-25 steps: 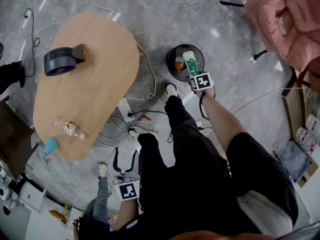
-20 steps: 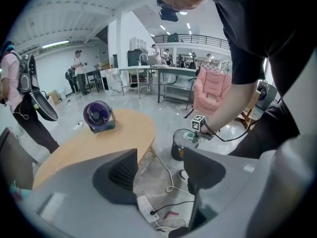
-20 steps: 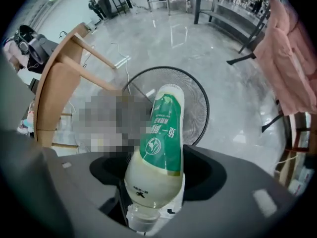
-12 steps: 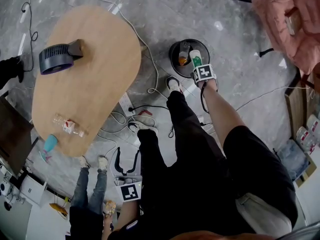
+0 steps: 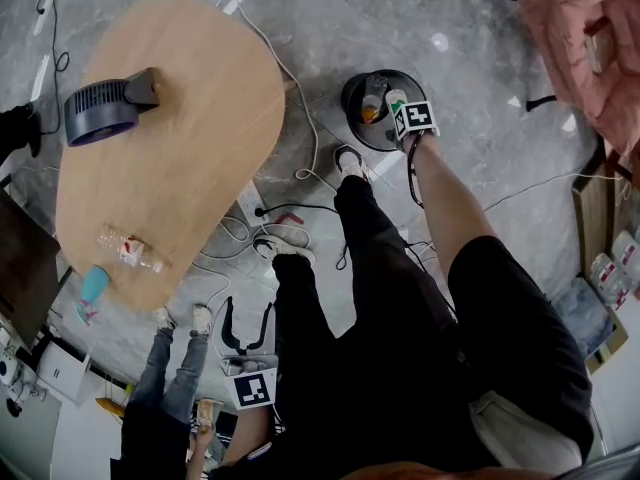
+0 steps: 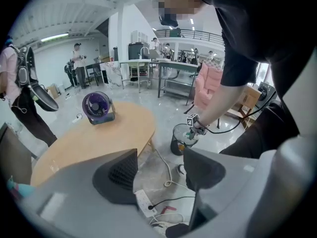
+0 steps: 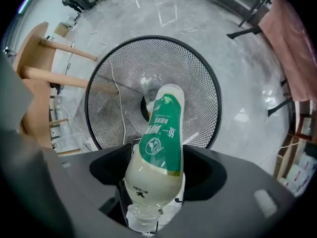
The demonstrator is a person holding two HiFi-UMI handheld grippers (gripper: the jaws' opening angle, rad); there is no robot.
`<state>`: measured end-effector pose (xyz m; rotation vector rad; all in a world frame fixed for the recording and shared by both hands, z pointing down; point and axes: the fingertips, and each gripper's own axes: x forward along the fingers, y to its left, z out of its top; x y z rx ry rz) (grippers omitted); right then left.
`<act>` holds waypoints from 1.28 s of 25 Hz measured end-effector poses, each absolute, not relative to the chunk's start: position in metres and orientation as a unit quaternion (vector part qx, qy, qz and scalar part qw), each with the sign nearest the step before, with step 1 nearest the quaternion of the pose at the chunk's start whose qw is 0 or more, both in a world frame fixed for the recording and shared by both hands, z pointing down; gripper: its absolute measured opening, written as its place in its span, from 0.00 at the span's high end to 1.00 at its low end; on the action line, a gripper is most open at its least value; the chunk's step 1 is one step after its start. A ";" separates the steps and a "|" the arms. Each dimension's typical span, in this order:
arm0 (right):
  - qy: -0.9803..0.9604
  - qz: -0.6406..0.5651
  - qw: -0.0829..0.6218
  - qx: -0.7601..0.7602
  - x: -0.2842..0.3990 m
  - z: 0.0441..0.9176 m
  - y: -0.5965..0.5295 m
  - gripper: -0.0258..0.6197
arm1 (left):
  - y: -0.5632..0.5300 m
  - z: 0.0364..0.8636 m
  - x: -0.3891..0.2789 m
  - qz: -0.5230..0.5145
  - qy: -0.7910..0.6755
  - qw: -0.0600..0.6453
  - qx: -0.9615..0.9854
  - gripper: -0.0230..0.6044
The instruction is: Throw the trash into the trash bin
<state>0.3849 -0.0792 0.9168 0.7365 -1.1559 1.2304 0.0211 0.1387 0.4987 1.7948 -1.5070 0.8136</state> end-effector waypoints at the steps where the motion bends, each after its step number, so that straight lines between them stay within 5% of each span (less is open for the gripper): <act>1: -0.492 0.543 0.604 0.315 0.386 0.921 -0.081 0.42 | 0.139 0.500 0.019 0.311 -0.575 0.325 0.683 0.49; 14: -0.441 0.599 0.586 0.321 0.385 0.953 -0.095 0.42 | 0.149 0.517 0.008 0.316 -0.570 0.341 0.678 0.49; 32: -0.544 0.432 0.619 0.367 0.392 0.913 -0.140 0.39 | 0.158 0.511 0.014 0.287 -0.582 0.331 0.685 0.49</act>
